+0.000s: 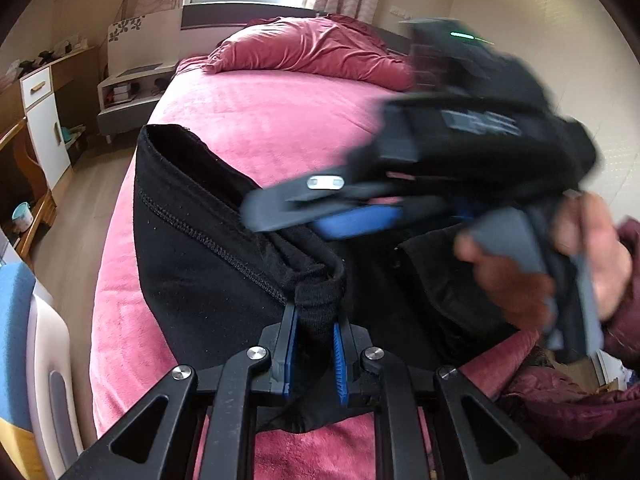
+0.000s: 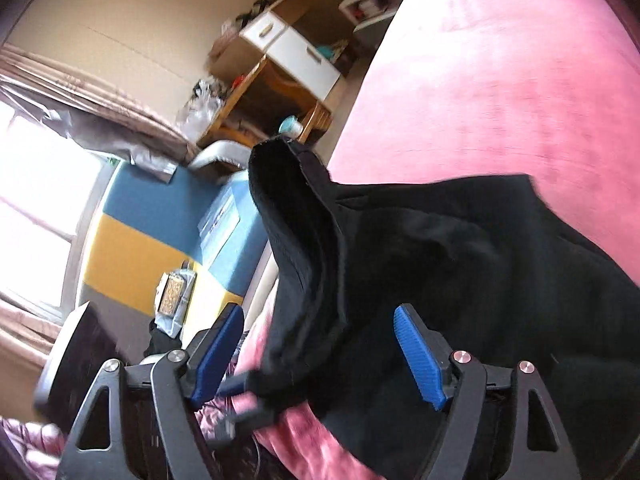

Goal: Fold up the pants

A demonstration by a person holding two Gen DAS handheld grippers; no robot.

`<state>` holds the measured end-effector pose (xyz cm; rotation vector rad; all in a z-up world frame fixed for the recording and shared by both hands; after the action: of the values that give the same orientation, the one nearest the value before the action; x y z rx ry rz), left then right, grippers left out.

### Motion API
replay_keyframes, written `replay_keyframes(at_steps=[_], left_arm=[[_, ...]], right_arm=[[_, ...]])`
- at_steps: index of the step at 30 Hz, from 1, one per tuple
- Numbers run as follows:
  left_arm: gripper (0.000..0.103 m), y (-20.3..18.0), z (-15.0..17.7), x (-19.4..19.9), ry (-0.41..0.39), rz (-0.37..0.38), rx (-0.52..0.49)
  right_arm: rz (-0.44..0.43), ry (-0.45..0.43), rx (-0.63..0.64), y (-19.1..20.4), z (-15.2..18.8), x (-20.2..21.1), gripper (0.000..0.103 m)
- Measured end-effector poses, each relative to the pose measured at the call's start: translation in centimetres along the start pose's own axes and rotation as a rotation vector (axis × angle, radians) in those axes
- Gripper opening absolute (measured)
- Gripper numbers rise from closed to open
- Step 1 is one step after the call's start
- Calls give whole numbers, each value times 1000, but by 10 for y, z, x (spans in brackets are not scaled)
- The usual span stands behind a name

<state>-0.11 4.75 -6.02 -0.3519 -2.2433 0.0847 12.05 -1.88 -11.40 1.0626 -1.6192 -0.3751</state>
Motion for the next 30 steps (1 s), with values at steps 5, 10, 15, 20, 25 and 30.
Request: replay_keyframes(at_steps=[5,10,15,20,25,30], left_arm=[[15,-6,3,5,-8,29,-23],[15,17,-2,28,-49,179,104],[24,68,-10,60,-155,334,360],[26,97,-10,53,-148,289,489],[26,68,-12,17,-47,299,456],[27,23,-21,-12,17,358,363]], right_arm=[[20,114,30,12,-11,-47,61],[124,142,154,28,-3,-58,14],[51,-23,90,29,-4,3,14],[14,-132,58,35,13,66,14],[-7,-230,31,43,36,110,14],[21,-312,-12,31,57,150,14]])
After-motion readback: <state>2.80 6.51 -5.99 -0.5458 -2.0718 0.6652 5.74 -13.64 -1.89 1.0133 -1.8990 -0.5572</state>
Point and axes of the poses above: each gripper's, at about its wrist camera, not at the fingertips, and x roughly against the way its jaws point, y to its left, z to its underside, the point moved 3 cm from there along -x, roughly the way its jaws point, and after that the axes turned 2 degrees about -z, right-handed, at the moved point
